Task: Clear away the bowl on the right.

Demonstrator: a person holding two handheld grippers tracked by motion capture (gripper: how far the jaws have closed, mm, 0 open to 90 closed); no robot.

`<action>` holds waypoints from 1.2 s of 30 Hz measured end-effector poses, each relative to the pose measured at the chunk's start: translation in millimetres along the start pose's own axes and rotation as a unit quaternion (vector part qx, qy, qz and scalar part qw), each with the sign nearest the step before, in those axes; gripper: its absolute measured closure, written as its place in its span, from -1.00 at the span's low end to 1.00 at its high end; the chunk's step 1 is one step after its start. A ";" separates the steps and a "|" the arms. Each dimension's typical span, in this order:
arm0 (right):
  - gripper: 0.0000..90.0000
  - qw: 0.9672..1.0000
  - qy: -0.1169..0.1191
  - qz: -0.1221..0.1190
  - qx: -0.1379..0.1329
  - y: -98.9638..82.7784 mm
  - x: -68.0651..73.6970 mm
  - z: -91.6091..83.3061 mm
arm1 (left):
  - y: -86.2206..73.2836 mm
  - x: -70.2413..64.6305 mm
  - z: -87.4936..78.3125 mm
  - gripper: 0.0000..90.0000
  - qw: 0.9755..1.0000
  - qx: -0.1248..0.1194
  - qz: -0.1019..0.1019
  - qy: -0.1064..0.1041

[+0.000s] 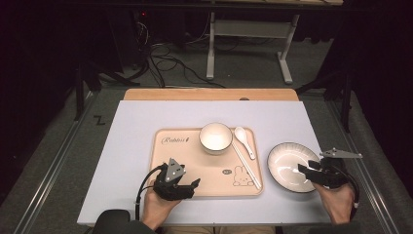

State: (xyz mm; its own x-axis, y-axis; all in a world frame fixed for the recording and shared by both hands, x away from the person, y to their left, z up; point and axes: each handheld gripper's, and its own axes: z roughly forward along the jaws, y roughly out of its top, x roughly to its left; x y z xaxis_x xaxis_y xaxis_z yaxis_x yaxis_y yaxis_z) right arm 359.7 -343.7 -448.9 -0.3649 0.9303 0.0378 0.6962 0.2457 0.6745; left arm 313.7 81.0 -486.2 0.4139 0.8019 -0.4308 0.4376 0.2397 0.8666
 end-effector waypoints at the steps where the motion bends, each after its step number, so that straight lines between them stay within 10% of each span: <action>1: 0.19 1.000 -0.003 0.002 0.000 -0.4 -1.0 -0.6 | 0.1 0.2 0.2 -0.34 1.000 0.001 0.001 -0.001; 36: 0.33 0.996 -0.059 0.069 0.014 -24.4 -37.7 -12.7 | -4.0 -4.9 19.1 -0.29 0.999 0.033 0.010 -0.013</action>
State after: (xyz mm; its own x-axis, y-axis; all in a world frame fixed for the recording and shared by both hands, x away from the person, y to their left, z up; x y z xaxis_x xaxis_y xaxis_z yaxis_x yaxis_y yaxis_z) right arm 348.7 -388.2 -457.3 -0.1914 0.9807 0.0403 0.7515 0.1200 0.6487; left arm 325.2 65.7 -492.4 0.4427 0.7918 -0.4209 0.4808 0.1866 0.8568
